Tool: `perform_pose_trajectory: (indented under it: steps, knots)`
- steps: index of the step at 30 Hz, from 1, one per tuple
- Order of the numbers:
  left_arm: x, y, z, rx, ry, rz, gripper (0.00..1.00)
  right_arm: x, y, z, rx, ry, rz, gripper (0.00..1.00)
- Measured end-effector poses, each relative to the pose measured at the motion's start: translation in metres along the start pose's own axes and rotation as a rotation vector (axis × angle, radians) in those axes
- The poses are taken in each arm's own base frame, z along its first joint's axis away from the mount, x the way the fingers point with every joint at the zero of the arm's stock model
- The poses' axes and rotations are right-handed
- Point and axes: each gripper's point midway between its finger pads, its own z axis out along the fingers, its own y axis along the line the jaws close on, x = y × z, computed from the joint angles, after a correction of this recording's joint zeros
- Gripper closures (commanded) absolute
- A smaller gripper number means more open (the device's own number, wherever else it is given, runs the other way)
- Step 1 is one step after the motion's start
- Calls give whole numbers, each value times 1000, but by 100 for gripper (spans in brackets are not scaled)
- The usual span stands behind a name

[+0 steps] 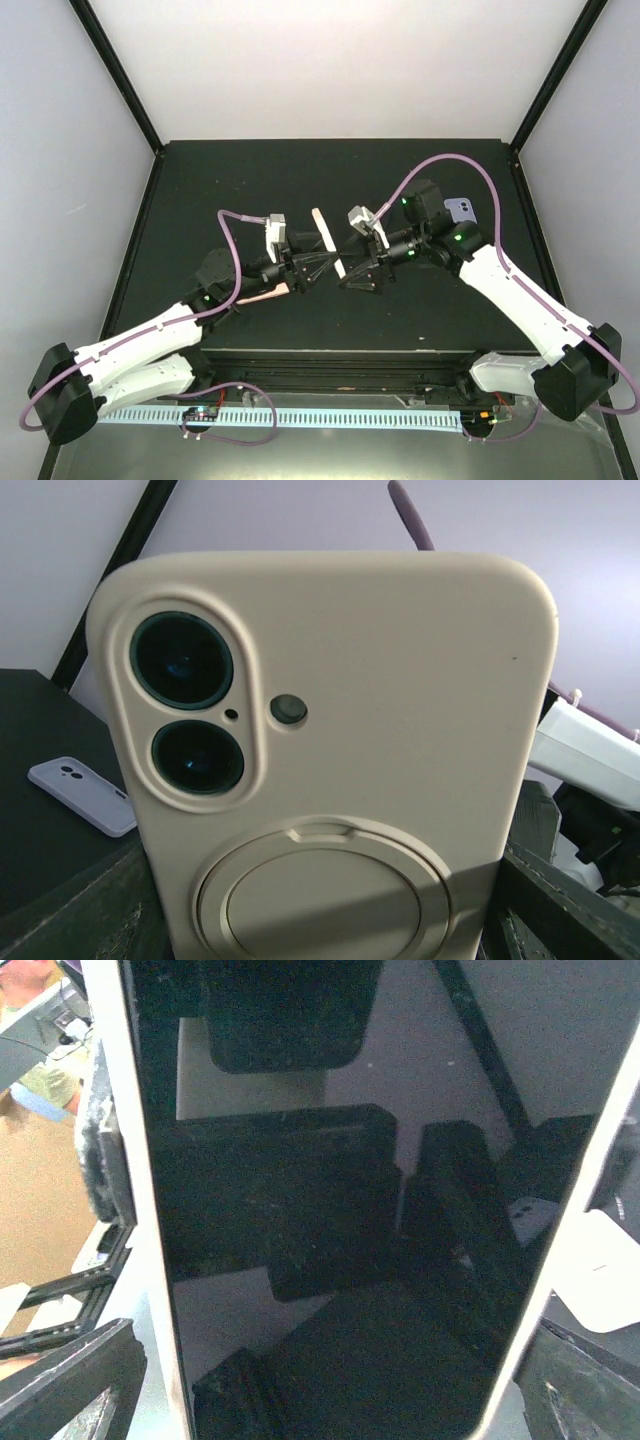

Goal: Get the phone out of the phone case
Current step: Adjust the phone.

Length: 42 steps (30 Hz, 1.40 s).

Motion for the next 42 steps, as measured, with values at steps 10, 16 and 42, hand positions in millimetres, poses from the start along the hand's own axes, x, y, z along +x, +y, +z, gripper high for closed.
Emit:
perform_pose_trajectory:
  steps: [10, 16, 42]
  knots:
    - [-3, -7, 1, 40, -15, 2, 10, -7, 6, 6, -38, -20, 40, 47]
    - [-9, 0, -8, -26, -53, 35, 1, -4, -9, 6, 63, -18, 32, 51]
    - [14, 96, 48, -391, 35, -107, 42, 34, -126, -56, 932, 136, -40, 55]
